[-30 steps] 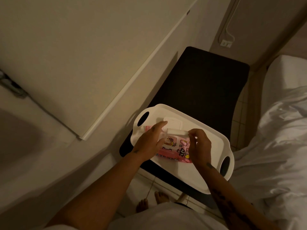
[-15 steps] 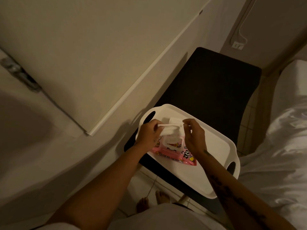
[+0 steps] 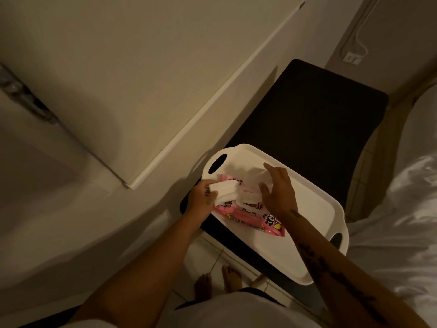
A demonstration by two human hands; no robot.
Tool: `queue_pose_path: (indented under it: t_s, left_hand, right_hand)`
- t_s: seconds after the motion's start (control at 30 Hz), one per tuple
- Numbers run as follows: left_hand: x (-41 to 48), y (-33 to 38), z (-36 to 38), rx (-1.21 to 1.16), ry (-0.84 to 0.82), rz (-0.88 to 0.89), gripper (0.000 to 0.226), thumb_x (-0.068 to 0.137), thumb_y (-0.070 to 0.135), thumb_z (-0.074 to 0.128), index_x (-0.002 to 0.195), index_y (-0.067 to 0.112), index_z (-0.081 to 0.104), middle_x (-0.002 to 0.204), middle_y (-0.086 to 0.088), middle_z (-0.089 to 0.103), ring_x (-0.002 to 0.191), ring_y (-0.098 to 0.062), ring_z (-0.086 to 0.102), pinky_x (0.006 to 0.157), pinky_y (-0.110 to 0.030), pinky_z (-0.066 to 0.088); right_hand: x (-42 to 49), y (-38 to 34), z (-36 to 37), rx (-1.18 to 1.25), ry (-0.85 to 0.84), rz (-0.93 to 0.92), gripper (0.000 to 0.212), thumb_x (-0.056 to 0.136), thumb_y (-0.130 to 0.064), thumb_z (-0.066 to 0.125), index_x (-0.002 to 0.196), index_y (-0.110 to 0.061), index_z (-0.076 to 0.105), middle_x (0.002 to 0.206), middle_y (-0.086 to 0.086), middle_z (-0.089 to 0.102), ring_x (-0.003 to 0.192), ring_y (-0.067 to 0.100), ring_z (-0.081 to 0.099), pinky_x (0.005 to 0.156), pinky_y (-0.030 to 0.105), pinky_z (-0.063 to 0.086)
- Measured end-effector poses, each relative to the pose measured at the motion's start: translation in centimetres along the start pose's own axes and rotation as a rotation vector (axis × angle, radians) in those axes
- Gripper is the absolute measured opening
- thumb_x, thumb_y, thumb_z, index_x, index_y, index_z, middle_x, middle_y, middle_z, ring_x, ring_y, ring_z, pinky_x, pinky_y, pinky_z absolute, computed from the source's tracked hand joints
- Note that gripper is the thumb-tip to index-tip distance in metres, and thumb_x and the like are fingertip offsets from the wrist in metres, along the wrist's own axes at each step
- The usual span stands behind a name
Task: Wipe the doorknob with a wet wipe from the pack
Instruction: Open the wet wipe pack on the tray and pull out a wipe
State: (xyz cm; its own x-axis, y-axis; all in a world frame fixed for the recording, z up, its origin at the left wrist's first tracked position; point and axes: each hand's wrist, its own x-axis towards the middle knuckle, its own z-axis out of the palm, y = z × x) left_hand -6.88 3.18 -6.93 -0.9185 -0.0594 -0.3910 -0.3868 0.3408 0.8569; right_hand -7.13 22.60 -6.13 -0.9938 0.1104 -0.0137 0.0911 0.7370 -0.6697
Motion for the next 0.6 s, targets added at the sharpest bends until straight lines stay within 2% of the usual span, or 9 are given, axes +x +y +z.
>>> queue_pose_path:
  t_s: [0.07, 0.17, 0.3, 0.4, 0.6]
  left_hand:
    - [-0.1, -0.3, -0.2, -0.026, 0.028, -0.003, 0.028, 0.088, 0.000, 0.049, 0.116, 0.000, 0.055, 0.114, -0.025, 0.060, 0.104, -0.037, 0.057, 0.086, -0.045, 0.050]
    - [-0.1, -0.6, -0.4, -0.008, 0.052, -0.002, 0.025, 0.091, 0.007, 0.047, 0.114, 0.000, 0.056, 0.111, -0.024, 0.061, 0.103, -0.035, 0.058, 0.081, -0.040, 0.049]
    - [-0.3, -0.6, -0.5, 0.007, 0.062, 0.023, 0.025, 0.091, 0.009, 0.048, 0.112, -0.001, 0.057, 0.108, -0.023, 0.062, 0.100, -0.035, 0.058, 0.076, -0.037, 0.048]
    - [-0.4, -0.4, -0.6, -0.010, 0.084, 0.024, 0.024, 0.091, 0.010, 0.048, 0.110, -0.001, 0.058, 0.107, -0.022, 0.062, 0.099, -0.033, 0.058, 0.074, -0.033, 0.048]
    - [-0.7, -0.4, -0.6, -0.123, 0.072, 0.005, 0.021, 0.092, 0.014, 0.047, 0.105, 0.001, 0.057, 0.098, -0.014, 0.059, 0.088, -0.022, 0.056, 0.060, -0.023, 0.046]
  right_hand:
    - [-1.5, -0.3, 0.2, -0.027, 0.010, -0.092, 0.044, 0.084, -0.009, 0.060, 0.126, -0.010, 0.046, 0.122, 0.016, 0.049, 0.108, 0.028, 0.047, 0.091, 0.035, 0.044]
    - [-3.9, -0.7, 1.0, -0.088, -0.050, -0.187, 0.036, 0.082, -0.006, 0.062, 0.117, -0.008, 0.055, 0.118, 0.018, 0.055, 0.103, 0.031, 0.053, 0.088, 0.036, 0.047]
    - [-6.4, -0.5, 2.3, -0.169, -0.063, -0.272, 0.034, 0.074, 0.000, 0.068, 0.107, -0.007, 0.063, 0.115, 0.021, 0.061, 0.101, 0.042, 0.057, 0.087, 0.051, 0.046]
    - [-7.0, 0.1, 2.8, -0.245, -0.111, -0.283, 0.035, 0.080, -0.003, 0.064, 0.115, -0.008, 0.059, 0.122, 0.020, 0.057, 0.113, 0.042, 0.051, 0.098, 0.060, 0.034]
    - [-7.0, 0.8, 3.1, -0.334, -0.196, -0.294, 0.037, 0.090, -0.012, 0.053, 0.127, -0.015, 0.050, 0.137, 0.016, 0.046, 0.129, 0.036, 0.036, 0.107, 0.056, 0.023]
